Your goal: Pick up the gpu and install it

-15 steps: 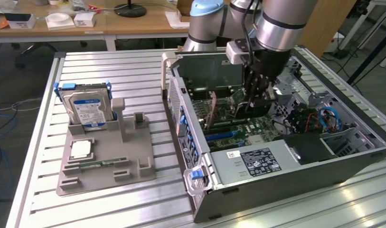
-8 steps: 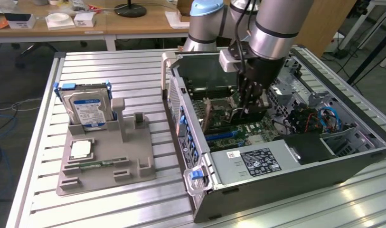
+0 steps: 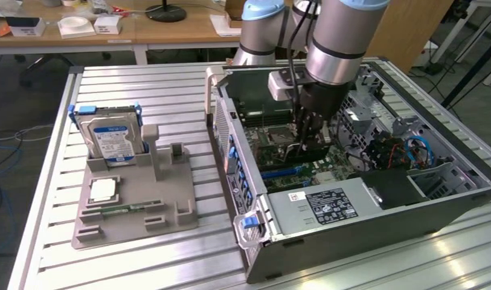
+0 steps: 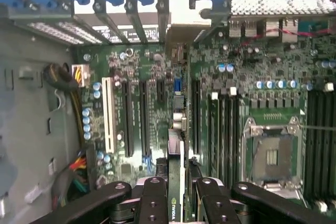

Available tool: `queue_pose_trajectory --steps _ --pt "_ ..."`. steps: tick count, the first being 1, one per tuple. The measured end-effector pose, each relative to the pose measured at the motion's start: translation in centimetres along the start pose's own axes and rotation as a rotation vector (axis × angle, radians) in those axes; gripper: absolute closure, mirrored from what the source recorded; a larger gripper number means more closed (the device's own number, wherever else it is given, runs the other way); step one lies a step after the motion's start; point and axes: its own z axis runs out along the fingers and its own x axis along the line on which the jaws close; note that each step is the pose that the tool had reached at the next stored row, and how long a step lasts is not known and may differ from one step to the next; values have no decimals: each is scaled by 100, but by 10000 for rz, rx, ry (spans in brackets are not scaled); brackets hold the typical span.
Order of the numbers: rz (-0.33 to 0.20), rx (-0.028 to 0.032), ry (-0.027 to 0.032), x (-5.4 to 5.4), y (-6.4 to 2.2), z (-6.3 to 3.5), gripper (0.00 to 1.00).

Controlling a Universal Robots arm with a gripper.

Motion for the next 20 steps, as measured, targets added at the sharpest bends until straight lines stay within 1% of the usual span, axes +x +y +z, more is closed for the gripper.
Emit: queue_pose_trajectory --steps 2,9,11,20 --pt "1 1 1 3 29 35 74" --pt "0 0 11 7 79 161 74" --pt "-2 1 8 7 82 188 74" --pt "4 0 11 7 85 191 74"
